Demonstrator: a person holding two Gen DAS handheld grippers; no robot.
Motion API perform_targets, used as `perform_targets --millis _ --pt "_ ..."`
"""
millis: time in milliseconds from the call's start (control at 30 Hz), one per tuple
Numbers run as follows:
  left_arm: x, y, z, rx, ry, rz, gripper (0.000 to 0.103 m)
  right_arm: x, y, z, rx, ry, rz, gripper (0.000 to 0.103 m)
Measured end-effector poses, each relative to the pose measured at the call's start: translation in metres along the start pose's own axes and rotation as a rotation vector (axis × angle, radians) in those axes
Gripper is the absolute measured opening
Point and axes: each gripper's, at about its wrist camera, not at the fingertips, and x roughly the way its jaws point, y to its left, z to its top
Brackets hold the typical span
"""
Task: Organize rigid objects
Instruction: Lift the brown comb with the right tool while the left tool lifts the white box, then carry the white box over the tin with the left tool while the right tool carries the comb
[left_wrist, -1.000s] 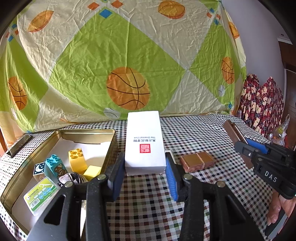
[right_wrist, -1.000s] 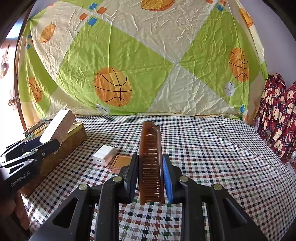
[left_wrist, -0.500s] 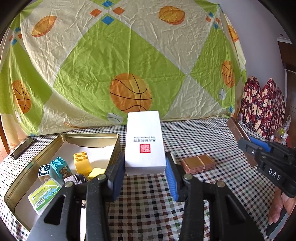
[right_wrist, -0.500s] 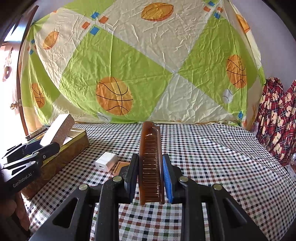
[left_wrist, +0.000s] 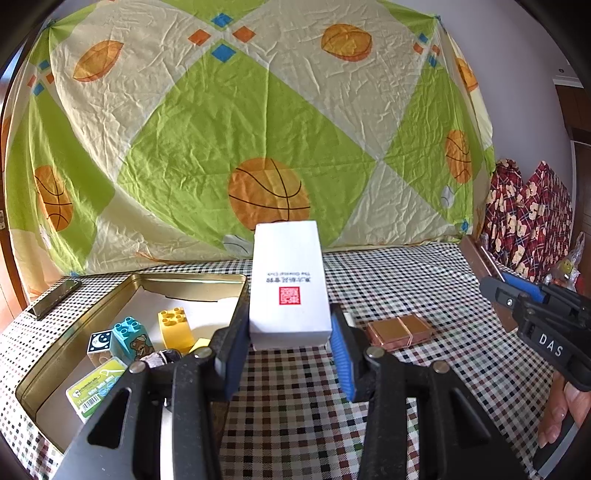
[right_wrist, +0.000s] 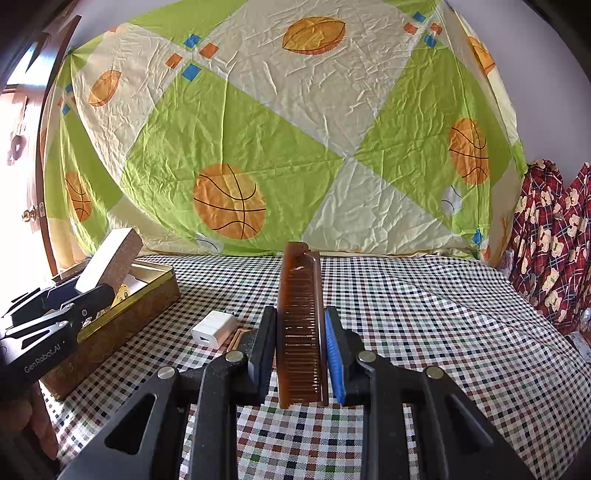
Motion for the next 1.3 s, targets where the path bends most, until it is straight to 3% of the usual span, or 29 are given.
perform_targets --millis 1300 --pt "-0.024 0.006 -0.004 -0.027 -0.080 0.075 0.040 -0.021 0.017 -0.001 -0.015 -0.099 0.047 0.027"
